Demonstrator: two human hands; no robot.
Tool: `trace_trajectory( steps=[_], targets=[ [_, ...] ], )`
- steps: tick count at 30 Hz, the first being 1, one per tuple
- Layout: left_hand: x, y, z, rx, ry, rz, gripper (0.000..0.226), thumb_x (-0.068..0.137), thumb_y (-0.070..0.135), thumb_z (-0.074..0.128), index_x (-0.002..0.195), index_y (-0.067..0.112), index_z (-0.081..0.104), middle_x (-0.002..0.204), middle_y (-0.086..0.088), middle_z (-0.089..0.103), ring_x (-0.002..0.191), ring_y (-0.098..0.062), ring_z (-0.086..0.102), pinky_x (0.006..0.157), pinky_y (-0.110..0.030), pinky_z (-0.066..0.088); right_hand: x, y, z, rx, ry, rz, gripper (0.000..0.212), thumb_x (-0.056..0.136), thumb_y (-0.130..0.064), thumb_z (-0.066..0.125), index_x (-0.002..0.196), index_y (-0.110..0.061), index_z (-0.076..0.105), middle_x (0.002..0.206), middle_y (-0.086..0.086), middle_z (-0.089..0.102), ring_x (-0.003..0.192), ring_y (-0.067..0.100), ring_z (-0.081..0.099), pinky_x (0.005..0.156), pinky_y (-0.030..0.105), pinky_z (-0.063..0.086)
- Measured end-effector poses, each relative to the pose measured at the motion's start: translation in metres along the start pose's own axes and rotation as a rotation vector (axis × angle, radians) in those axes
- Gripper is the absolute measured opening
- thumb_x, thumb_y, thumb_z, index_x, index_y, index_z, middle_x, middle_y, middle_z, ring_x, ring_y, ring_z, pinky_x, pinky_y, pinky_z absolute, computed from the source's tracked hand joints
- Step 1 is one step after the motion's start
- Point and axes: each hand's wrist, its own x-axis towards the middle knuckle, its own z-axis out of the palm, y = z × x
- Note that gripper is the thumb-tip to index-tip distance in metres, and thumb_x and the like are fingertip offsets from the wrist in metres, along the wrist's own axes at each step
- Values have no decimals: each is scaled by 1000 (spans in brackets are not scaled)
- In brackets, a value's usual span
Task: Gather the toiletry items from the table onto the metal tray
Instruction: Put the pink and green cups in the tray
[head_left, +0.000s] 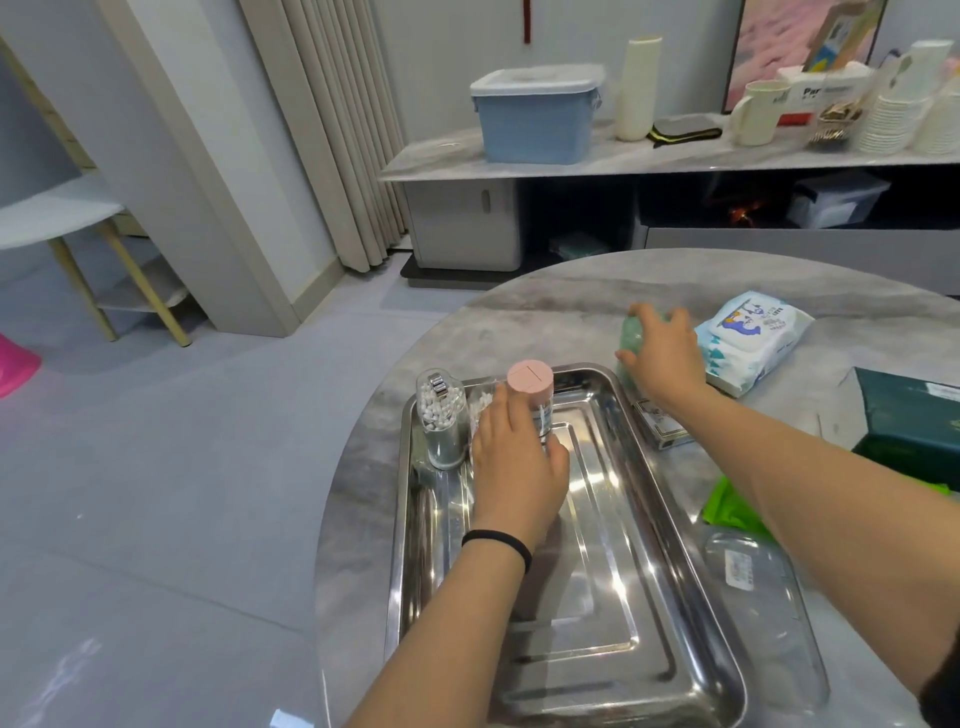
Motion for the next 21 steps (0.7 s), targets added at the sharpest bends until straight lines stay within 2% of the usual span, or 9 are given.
trace_trajectory(
  steps=[3,8,10,14,18,21],
  targets=[
    [0,1,-4,14,0,7,62,92,22,43,147,14,17,160,-5,10,148,-21,7,120,-36,6,-11,-3,-5,101,26,-63,45,84,-20,64,126,-21,47,135,20,36,121,41,42,99,47,42],
    [-2,2,-5,122,-65,122,66,91,23,41,150,21,11,161,1,4,148,-17,2,119,-34,1,-36,-7,-20,293,181,-241,50,82,-21,67,129,-24,52,138,16,38,126,33,42,107,42,38],
    [-3,2,-5,157,-96,125,69,91,23,41,151,21,6,161,3,2,148,-14,-1,119,-35,-1,-45,-10,-26,331,133,-315,52,82,-22,69,130,-24,51,137,14,40,126,27,42,107,36,36],
    [-1,1,-6,145,-113,111,70,90,20,42,150,22,7,161,3,3,149,-14,0,120,-38,-1,-50,-13,-22,255,-108,-417,60,80,-24,71,135,-21,45,137,8,44,129,19,41,103,16,25],
    [-2,4,-7,143,-113,112,70,90,19,42,150,22,7,161,4,4,149,-14,1,120,-37,-1,-50,-12,-8,190,-197,-392,70,78,-26,73,139,-19,39,141,6,41,130,20,42,105,25,32],
    [0,2,-8,155,-112,107,69,90,19,42,150,23,10,161,4,6,148,-14,3,120,-39,1,-53,-16,1,191,-184,-370,70,78,-24,73,139,-20,39,143,5,39,131,20,41,107,31,35]
  ],
)
